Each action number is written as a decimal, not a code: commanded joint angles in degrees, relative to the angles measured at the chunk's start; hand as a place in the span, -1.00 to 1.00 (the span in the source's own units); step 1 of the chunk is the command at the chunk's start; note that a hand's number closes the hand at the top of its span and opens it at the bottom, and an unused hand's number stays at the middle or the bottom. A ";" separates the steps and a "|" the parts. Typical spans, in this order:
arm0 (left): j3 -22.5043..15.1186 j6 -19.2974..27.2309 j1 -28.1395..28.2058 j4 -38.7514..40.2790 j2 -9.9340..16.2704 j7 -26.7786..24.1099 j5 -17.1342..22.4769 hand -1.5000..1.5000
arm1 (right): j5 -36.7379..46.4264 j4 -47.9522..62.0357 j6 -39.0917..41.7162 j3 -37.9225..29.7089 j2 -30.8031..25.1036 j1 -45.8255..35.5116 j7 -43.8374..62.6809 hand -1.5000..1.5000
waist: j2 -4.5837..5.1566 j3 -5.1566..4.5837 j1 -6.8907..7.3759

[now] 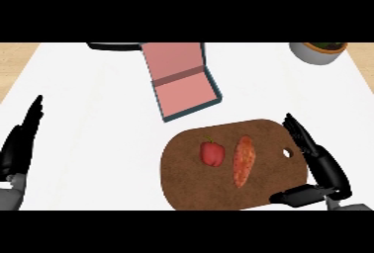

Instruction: Pick the sweet potato from the cutting board and place it in the cardboard box

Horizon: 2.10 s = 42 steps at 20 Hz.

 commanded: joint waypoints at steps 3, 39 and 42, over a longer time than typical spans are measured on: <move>-0.24 1.18 0.78 2.00 -1.55 -2.01 -1.55 0.00 | 12.21 2.77 -0.24 -1.24 -10.78 -1.97 -1.58 -1.00 | 0.70 -0.14 -0.01; 10.75 -9.69 -1.00 4.44 -3.94 -3.06 -5.90 0.00 | 35.74 -3.51 28.33 5.25 0.18 -16.80 29.43 -1.00 | 0.53 -0.07 -0.26; 8.34 -6.67 1.35 -0.82 -7.64 -0.68 -8.55 0.00 | 35.42 -2.78 30.79 4.82 3.35 -20.17 30.60 -1.00 | 0.51 -0.06 -0.01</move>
